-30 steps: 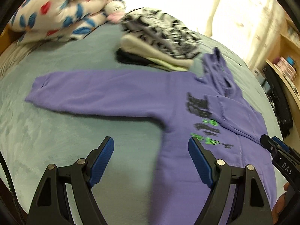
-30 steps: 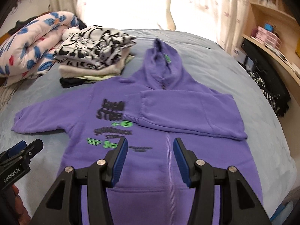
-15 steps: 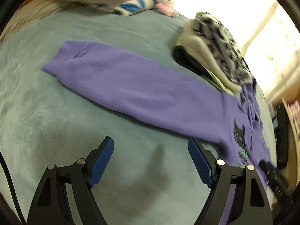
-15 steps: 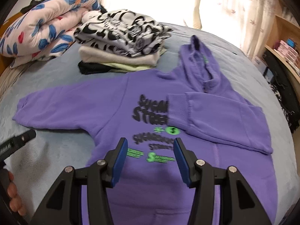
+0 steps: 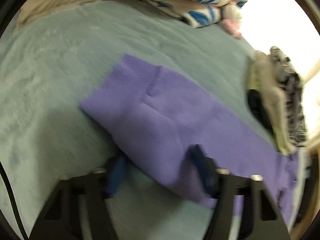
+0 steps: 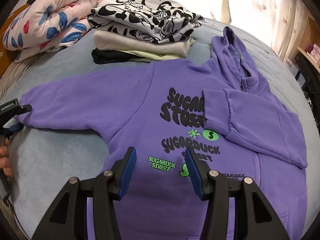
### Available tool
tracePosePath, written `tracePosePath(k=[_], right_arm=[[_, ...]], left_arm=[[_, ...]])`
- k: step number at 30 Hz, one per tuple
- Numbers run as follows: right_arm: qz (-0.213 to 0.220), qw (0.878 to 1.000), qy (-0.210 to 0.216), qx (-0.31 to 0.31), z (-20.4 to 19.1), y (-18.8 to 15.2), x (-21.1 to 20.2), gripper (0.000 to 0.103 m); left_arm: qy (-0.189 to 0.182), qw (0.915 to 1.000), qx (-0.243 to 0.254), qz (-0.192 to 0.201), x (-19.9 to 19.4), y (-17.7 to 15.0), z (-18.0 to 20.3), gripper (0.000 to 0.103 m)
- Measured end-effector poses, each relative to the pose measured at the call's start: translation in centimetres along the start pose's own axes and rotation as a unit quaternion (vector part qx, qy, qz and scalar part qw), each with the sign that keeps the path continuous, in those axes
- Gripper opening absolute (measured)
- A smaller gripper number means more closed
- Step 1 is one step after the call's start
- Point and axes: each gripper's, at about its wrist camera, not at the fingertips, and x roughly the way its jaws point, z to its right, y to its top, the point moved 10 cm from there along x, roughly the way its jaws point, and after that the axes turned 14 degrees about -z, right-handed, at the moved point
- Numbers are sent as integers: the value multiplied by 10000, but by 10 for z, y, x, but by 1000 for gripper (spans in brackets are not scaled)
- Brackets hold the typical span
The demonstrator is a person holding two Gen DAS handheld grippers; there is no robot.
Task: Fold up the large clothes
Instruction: 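Fold the sleeve across the hoodie front with the left tool and release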
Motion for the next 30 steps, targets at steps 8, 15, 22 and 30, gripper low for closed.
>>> tracePosePath(k=[8, 15, 22, 30], right_arm=[[121, 9990, 203, 368, 30, -5, -14, 51], [496, 9939, 141, 976, 104, -18, -54, 51], [592, 9818, -96, 1803, 205, -55, -73, 51], [354, 9795, 47, 1984, 239, -85, -55, 51]], left_arm=[[37, 9924, 897, 838, -63, -3, 95, 9], [-942, 9539, 2684, 959, -120, -112, 278, 9], [-907, 9125, 3990, 5, -52, -259, 389, 11], [-343, 9009, 4195, -1062, 27, -333, 370, 38]])
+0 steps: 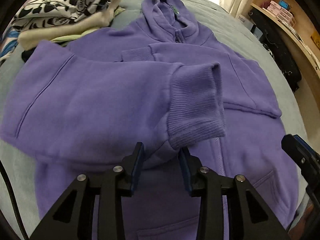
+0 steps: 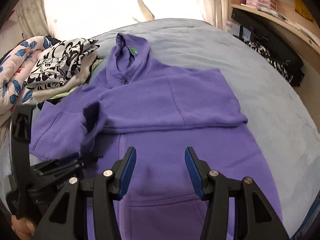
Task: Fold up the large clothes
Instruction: 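Fold the sleeve across the hoodie front with the left tool and release, then grasp the folded cuff with the right tool and lift it toward the hood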
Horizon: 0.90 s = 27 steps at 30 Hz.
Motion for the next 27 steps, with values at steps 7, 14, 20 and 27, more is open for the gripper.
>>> tracePosePath(k=[7, 14, 20, 27], right_arm=[[-116, 9991, 395, -74, -13, -5, 6, 51], [-581, 9925, 1080, 12, -29, -13, 24, 51], [-1023, 9816, 1614, 3, -51, -12, 49, 51], [-1464, 9732, 1771, 94, -69, 5, 86, 53]], left_arm=[[11, 9997, -76, 214, -29, -20, -11, 55], [62, 9992, -204, 325, -48, -49, -38, 55], [96, 9985, -330, 422, -53, -58, -59, 55], [17, 9976, -505, 482, -55, -58, -76, 55]])
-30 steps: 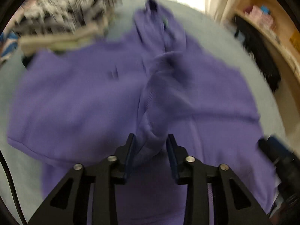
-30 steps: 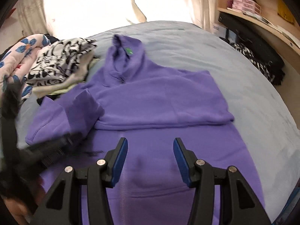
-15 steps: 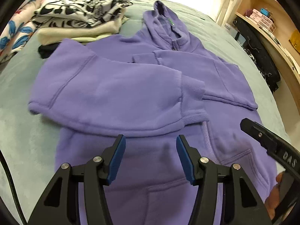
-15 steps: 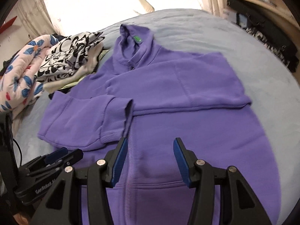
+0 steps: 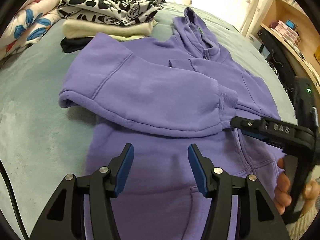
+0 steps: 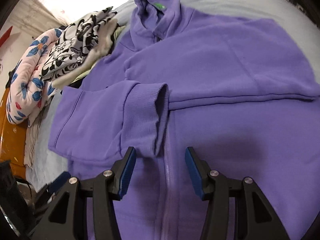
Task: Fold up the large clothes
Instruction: 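Grasp the folded cuff with the right tool and lift it toward the hood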
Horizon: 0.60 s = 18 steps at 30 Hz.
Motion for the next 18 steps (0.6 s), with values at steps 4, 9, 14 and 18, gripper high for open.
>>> tracePosePath(k=[4, 9, 14, 18], right_arm=[[65, 9996, 249, 82, -5, 15, 2, 60], [188, 9984, 530, 58, -14, 37, 2, 60], [148, 9985, 510, -97, -23, 48, 11, 24], [235, 9981, 382, -427, -36, 40, -1, 9]], left_arm=[[-51, 9999, -133, -64, 4, -1, -8, 55], [-98, 9996, -242, -115, 10, -2, -13, 55], [-76, 9996, -251, -120, 10, -3, -12, 55], [-29, 9996, -283, -92, 8, -3, -14, 55]])
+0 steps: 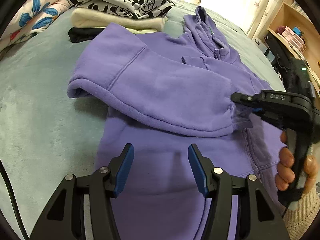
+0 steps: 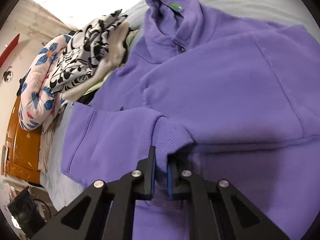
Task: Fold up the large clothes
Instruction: 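Grasp the folded cuff with the right tool and lift it toward the hood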
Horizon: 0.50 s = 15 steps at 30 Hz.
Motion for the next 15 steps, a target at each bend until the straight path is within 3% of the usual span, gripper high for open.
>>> tracePosePath(k=[3, 7, 11, 15], right_arm=[[223, 9987, -65, -463, -26, -2, -28, 9], [863, 9909, -328, -978, -50, 16, -85, 9], [1334, 9834, -633, -1057, -39, 42, -132, 9], [1306, 9829, -877, -955, -15, 56, -140, 9]], left_arm=[[14, 10000, -22, 64, -4, 1, -3, 55], [46, 9998, -66, 197, -12, 6, -8, 55], [3, 9993, -135, 335, -22, 14, -15, 55], [-72, 9988, -237, 412, -30, 29, -24, 55]])
